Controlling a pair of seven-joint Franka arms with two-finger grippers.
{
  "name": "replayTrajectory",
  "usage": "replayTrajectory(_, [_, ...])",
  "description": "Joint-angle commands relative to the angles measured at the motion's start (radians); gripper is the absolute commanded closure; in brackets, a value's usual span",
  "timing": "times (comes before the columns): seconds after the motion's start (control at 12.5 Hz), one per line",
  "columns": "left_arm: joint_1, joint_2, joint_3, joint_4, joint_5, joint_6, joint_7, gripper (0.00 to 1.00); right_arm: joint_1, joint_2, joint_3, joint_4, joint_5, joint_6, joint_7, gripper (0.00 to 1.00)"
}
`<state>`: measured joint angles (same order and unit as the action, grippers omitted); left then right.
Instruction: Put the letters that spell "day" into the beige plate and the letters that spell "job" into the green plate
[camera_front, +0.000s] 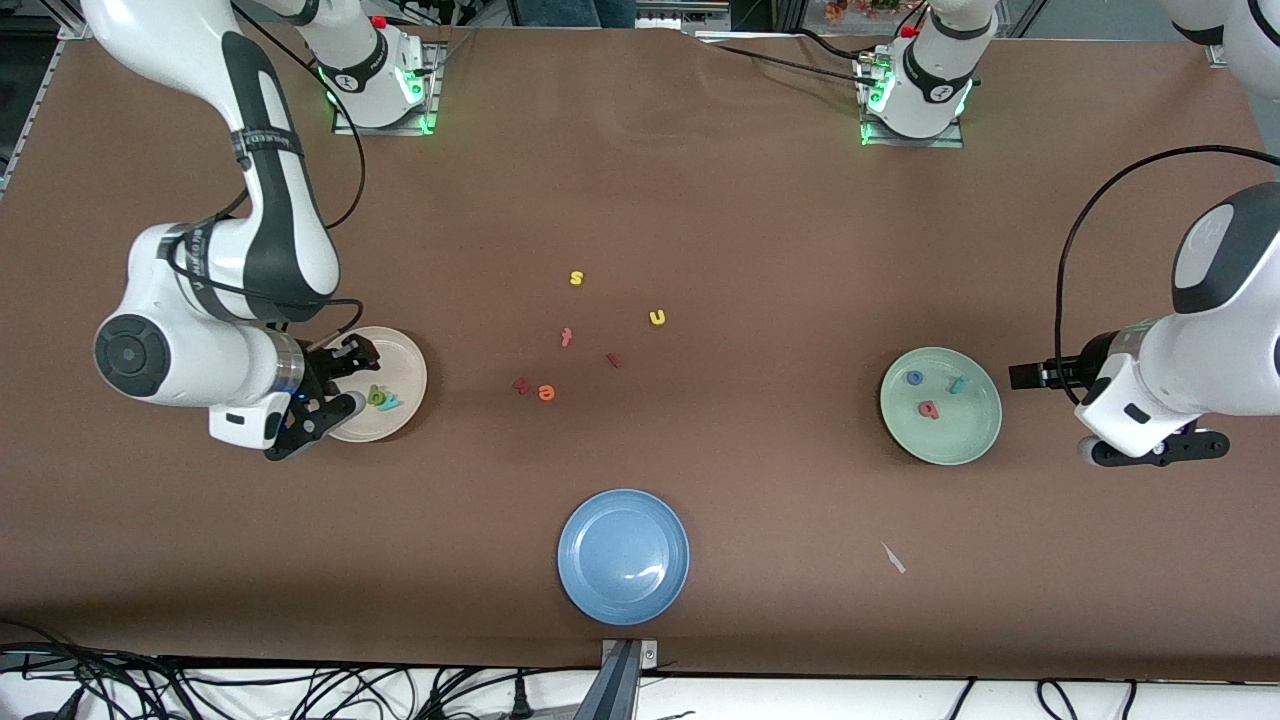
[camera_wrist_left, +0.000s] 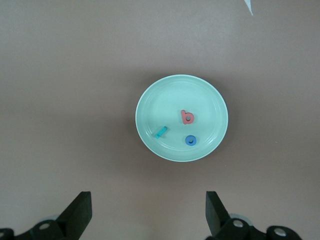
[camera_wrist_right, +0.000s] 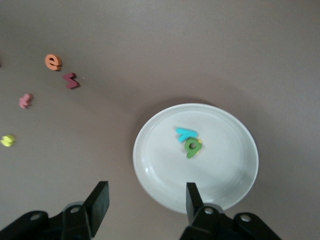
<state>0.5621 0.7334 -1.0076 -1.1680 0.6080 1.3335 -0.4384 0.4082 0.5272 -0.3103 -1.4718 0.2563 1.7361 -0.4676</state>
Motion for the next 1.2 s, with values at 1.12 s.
replayTrajectory(1.12, [-0.623,-0.281,0.949,-0.065,-0.488,0.065,0.032,0.0,-0.273,-0.5,0.309,-0.234,-0.186,-0.099,0.385,0.0])
